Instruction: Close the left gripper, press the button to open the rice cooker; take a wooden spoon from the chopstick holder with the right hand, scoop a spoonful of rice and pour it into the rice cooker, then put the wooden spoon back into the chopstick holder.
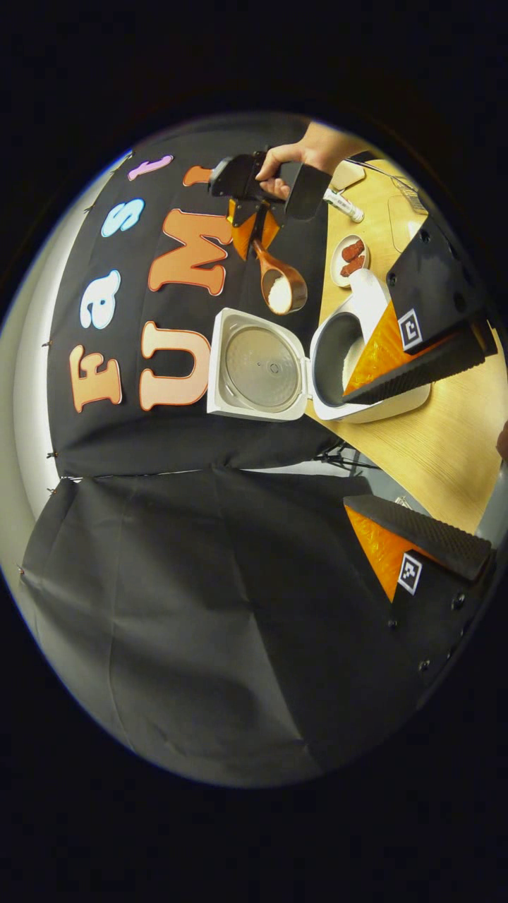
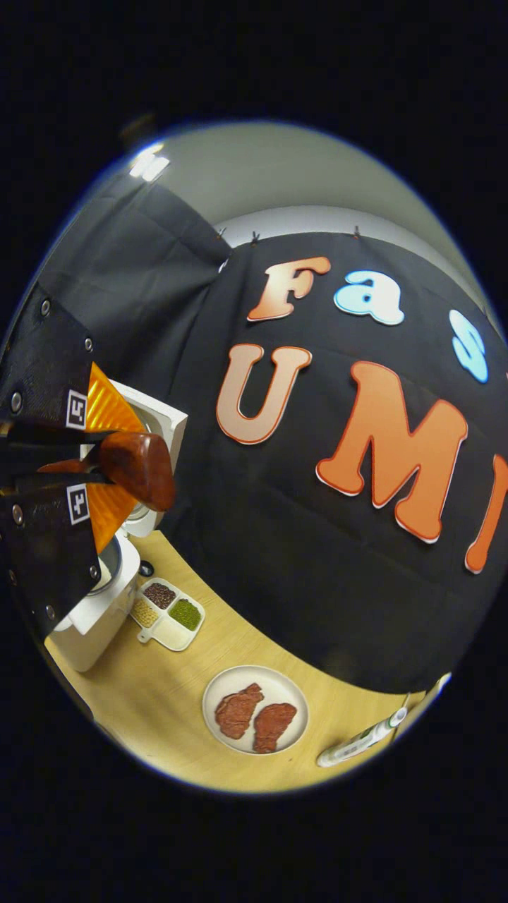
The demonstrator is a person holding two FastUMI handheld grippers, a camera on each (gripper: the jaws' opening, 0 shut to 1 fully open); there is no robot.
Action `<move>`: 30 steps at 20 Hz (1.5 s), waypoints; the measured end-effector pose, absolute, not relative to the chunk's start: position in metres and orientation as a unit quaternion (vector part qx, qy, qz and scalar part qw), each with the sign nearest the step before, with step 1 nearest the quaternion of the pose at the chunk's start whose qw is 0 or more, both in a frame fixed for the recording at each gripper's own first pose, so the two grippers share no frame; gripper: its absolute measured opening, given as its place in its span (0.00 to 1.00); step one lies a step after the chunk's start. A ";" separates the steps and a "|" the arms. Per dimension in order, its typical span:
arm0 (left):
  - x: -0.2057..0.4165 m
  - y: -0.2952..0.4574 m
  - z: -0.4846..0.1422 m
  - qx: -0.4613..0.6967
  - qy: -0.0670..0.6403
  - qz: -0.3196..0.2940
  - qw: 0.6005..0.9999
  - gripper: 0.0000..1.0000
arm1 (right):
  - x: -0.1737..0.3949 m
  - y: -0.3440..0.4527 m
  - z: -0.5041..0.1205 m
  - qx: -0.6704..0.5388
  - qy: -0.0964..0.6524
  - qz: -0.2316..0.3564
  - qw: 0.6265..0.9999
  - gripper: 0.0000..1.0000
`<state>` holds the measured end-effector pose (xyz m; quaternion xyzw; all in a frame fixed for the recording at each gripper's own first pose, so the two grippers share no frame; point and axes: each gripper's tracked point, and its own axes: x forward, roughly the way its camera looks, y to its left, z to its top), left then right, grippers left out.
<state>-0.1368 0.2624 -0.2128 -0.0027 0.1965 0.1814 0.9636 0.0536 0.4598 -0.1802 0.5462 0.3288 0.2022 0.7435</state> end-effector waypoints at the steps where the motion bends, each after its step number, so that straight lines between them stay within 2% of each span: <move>1: -0.137 0.264 -0.215 -0.003 0.199 0.181 0.963 0.89 | 0.056 0.467 -0.178 0.526 0.325 0.208 0.758 0.13; 4: -0.140 0.269 -0.219 -0.003 0.203 0.182 0.962 0.89 | 0.064 0.487 -0.175 0.462 0.310 0.227 0.799 0.14; 10: -0.144 0.286 -0.222 -0.003 0.207 0.195 0.959 0.89 | 0.063 0.510 -0.181 0.378 0.297 0.248 0.841 0.14; 30: -0.122 0.296 -0.228 0.001 0.210 0.189 0.959 0.89 | 0.072 0.547 -0.162 0.252 0.230 0.306 0.889 0.14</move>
